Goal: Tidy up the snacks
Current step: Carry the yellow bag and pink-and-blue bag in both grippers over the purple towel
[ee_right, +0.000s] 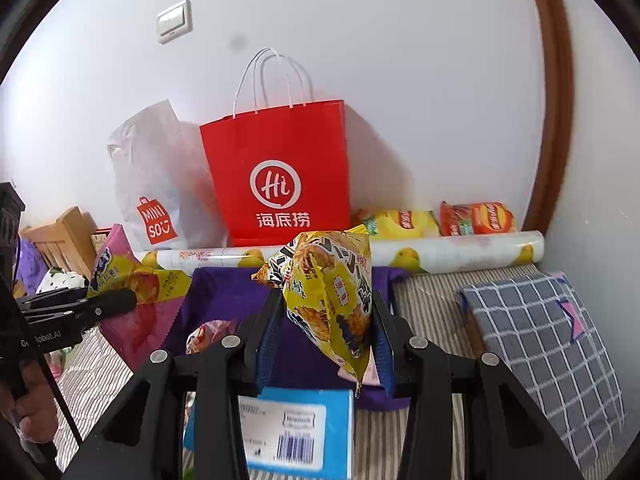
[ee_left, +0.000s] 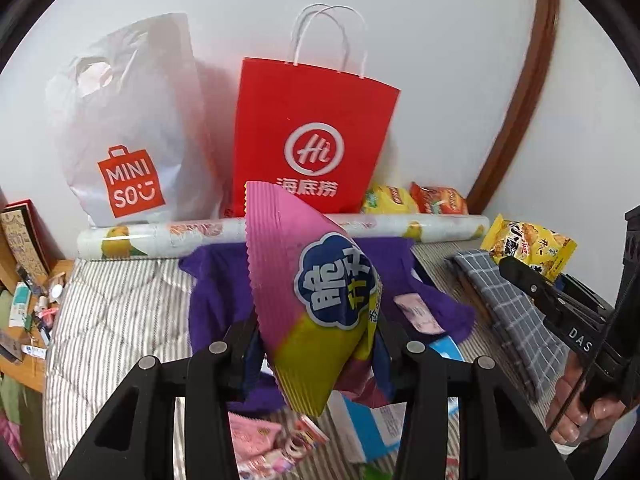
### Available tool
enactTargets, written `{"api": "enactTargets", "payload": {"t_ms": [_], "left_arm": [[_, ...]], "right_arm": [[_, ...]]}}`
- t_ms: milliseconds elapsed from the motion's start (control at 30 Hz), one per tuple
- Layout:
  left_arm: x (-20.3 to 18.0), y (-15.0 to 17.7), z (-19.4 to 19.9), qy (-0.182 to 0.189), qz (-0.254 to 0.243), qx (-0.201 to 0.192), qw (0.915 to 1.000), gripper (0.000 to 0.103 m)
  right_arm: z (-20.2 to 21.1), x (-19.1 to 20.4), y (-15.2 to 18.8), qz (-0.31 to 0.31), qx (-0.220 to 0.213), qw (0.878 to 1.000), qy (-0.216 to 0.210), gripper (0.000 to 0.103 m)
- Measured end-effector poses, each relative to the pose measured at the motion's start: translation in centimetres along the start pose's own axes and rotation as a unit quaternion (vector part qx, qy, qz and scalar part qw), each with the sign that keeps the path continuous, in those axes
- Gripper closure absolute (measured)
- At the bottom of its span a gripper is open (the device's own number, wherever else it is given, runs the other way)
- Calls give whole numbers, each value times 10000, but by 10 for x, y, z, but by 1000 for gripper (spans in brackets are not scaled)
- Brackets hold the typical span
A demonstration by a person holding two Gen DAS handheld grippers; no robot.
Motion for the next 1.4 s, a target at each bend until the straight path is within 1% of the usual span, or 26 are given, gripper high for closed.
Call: {"api": "enactTargets", "payload": {"t_ms": [167,267,367,467,600,667,733,767,833,900,1000,1133,1267,1300,1367,1400], "left_arm": [[8,-10,-20,-5,121,3,9999,61],[10,-13,-37,57,185,61,9998,61],[14,-13,-55,85,228,167,9996,61],[17,-10,-71,115,272,266,9992,61],[19,-1,-95,204,433,440,9979,61],[20,7,-109,212,463,540,9972,61],[20,16,-121,199,531,646,9963,61],[19,21,-125,207,548,696,9959,61],[18,28,-130,151,466,811,9955,61],[16,30,-129,50,332,790,9963,60],[12,31,-127,77,263,795,9965,60],[14,32,-129,68,298,792,9964,59],[17,31,-128,95,361,731,9966,58],[18,30,-129,94,370,712,9967,58],[19,31,-130,74,362,695,9969,58],[19,31,-130,72,361,690,9969,58]], "right_arm": [[-23,14,-10,-59,1,9996,-283,62],[-42,21,-8,-79,124,9989,-449,62],[-62,30,1,63,295,9981,-531,62],[-85,33,15,189,484,9974,-501,62],[-106,27,34,-20,756,9948,-679,62],[-117,26,44,-110,1005,9921,-748,62],[-123,28,54,-44,1166,9894,-869,62],[-125,26,58,-56,1210,9891,-840,62],[-127,26,63,-62,1261,9887,-805,62],[-128,27,67,-25,1320,9876,-844,62],[-132,30,76,61,1454,9858,-835,61],[-134,34,82,140,1595,9826,-935,61],[-135,32,82,86,1650,9821,-908,60],[-136,31,82,71,1671,9820,-876,59],[-137,32,83,139,1698,9818,-838,53],[-136,32,82,165,1673,9823,-828,53]]}}
Point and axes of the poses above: each gripper's, at about its wrist camera, not at the fingertips, and z roughly against the way its jaws point, x to its left, y to its underside, the point moved 10 cm from there along -z, roughly the way its jaws point, and after that the axes turned 14 degrees about y, right-handed, at the moved point
